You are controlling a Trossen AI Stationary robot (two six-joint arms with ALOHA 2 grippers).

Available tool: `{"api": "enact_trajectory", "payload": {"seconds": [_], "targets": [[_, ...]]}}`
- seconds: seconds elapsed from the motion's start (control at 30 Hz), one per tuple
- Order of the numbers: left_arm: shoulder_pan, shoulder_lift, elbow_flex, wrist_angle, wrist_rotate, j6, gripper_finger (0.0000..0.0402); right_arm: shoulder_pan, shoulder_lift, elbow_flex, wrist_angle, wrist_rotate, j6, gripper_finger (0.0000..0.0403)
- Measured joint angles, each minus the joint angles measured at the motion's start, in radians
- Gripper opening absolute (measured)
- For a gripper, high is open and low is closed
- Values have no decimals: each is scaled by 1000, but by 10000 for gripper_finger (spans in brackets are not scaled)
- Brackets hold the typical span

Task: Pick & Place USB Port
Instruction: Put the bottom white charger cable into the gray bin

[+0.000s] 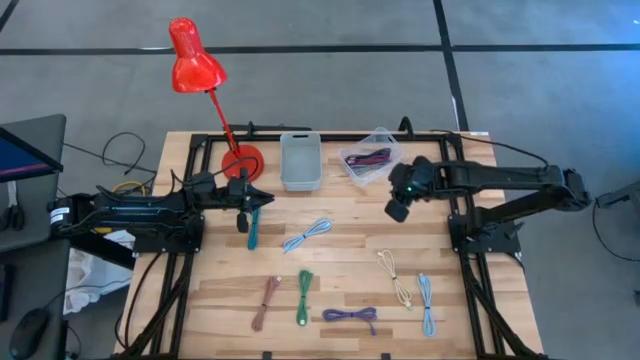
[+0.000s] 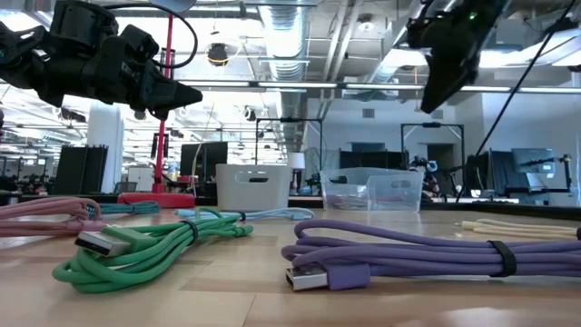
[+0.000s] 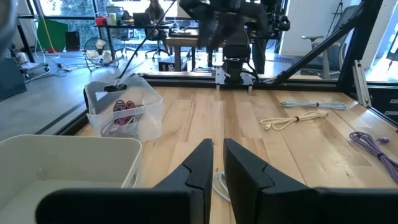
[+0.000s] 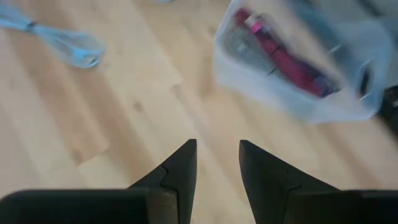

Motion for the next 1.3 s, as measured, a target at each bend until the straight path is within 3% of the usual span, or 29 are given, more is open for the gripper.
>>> {"api": "enact_trajectory", "payload": {"seconds": [0.6, 1.07, 1.3], "targets": [[0, 1, 0, 0, 0, 0, 40, 222, 77, -1, -138, -385, 461, 113], [0, 2, 0, 0, 0, 0, 40, 418, 254, -1, -243, -582, 817, 113], [0, 2, 0, 0, 0, 0, 40, 489, 361, -1, -243, -623, 855, 113]]}}
